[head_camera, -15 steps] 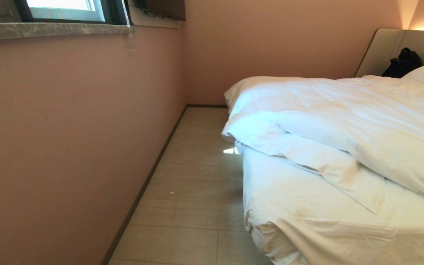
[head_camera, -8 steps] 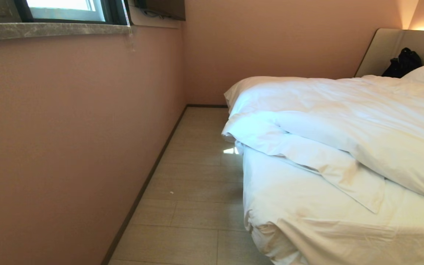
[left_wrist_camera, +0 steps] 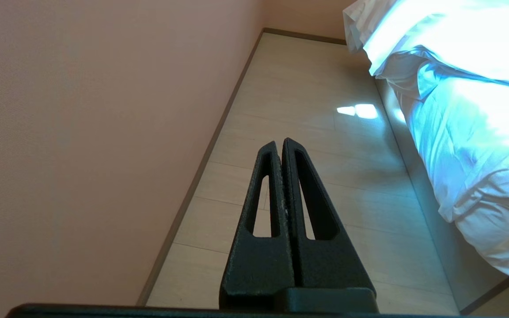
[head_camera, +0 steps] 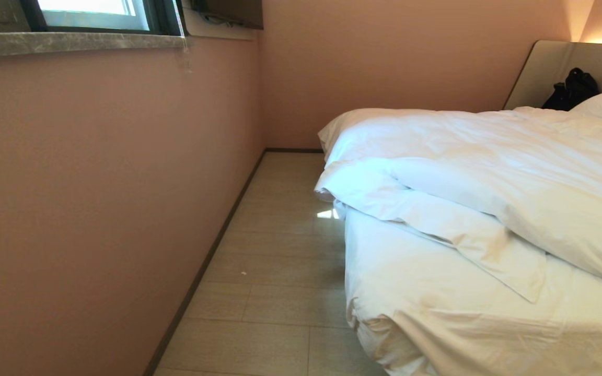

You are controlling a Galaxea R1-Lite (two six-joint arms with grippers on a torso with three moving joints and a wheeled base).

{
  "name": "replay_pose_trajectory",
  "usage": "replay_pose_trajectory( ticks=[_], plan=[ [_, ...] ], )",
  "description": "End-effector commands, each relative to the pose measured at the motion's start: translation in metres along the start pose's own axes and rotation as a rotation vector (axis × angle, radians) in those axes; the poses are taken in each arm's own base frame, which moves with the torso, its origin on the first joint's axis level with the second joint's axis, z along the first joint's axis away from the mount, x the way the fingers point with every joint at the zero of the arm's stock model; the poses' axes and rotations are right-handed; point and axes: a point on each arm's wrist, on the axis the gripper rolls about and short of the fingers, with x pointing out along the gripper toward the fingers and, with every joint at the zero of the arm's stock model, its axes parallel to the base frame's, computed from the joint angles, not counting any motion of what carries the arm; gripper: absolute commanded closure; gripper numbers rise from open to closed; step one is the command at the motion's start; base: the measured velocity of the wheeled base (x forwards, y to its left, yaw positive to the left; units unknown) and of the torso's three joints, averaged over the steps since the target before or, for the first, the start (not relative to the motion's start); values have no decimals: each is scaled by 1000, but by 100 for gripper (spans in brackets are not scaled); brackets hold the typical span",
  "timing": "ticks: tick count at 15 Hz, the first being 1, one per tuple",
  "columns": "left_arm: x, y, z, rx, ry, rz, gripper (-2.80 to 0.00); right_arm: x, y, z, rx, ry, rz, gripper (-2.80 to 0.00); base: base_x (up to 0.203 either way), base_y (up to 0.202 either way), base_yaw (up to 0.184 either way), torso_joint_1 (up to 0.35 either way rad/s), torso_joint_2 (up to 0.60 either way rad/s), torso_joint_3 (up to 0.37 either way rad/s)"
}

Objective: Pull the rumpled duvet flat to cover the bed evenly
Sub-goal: Hold the folded corner of the quilt

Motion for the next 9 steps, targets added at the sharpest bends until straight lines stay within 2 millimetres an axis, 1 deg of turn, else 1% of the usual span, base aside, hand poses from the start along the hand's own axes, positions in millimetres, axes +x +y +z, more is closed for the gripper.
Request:
replay_pose_trajectory(
  ticks=[1,4,6,9],
  plan=[
    [0,0,0,-1,-1,1,0,50,-3,18,-3,193,-37,0,0,0,0,0,0,0],
    [0,0,0,-1,-1,1,0,113,-6,24,-14,325,-90,0,0,0,0,0,0,0],
    [0,0,0,-1,-1,1,0,156,-8,19,-28,398,-154,0,0,0,0,0,0,0],
    [0,0,0,-2,-1,1,0,213,-12,7,-52,469,-242,0,0,0,0,0,0,0]
  ],
)
